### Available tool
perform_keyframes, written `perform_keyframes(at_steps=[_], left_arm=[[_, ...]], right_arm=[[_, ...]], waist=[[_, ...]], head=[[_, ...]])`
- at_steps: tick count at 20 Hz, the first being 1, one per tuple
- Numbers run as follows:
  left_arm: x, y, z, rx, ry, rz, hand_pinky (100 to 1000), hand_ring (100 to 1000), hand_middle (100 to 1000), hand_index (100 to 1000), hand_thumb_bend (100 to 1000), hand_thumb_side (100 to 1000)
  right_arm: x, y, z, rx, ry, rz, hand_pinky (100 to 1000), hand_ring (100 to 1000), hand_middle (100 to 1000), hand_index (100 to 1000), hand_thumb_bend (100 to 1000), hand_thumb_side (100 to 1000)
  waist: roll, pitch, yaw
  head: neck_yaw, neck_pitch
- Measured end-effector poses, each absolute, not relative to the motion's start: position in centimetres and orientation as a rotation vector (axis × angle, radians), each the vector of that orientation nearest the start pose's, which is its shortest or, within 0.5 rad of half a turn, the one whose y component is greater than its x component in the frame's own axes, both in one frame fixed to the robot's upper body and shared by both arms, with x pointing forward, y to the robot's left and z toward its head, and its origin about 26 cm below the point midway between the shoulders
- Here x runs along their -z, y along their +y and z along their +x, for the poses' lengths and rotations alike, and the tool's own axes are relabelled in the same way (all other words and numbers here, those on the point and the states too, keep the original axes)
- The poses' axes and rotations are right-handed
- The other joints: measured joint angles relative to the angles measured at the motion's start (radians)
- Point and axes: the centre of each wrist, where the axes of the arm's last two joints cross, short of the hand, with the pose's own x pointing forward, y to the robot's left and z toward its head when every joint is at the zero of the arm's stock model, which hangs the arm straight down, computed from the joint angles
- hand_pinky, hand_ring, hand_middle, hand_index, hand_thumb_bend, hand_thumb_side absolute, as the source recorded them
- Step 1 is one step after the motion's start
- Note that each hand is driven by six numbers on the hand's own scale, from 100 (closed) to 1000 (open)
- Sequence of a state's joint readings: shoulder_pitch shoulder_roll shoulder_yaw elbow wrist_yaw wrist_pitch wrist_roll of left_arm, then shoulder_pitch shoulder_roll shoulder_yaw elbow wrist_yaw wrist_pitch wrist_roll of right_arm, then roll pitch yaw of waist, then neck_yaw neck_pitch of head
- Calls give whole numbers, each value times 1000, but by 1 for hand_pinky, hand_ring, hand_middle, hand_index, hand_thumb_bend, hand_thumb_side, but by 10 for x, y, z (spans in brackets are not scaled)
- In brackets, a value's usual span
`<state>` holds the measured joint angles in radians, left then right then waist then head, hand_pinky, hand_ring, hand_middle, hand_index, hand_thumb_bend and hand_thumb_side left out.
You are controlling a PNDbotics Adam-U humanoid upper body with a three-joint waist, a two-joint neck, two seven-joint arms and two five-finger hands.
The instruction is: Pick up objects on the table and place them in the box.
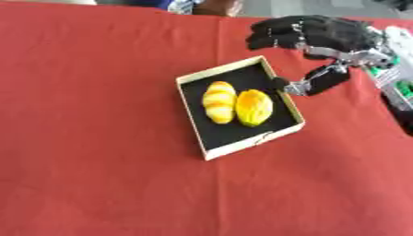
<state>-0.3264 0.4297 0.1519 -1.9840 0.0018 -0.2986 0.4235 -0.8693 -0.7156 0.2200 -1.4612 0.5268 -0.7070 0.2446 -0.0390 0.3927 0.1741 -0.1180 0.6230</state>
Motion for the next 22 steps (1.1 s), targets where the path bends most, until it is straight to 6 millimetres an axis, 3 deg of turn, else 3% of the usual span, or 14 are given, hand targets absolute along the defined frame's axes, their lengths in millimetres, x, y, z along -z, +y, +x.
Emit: perform_keyframes(at_steps=[8,16,22], left_arm=[[-230,310,299,170,3495,-645,841,839,675,810,100,701],[-230,312,298,184,3481,-668,840,838,676,811,100,693],[-229,314,298,196,3470,-691,839,837,675,810,100,688]], right_arm=[[-344,-310,364,1440,2746,785,880,933,851,890,100,141],[-353,-340,331,840,3059,735,887,929,810,844,100,556],[-341,-356,325,627,3266,607,917,979,811,853,100,594]], waist=[[1,-6,-9],[0,-6,-14],[0,-5,-14]], head=[[12,0],[21,1],[29,2]])
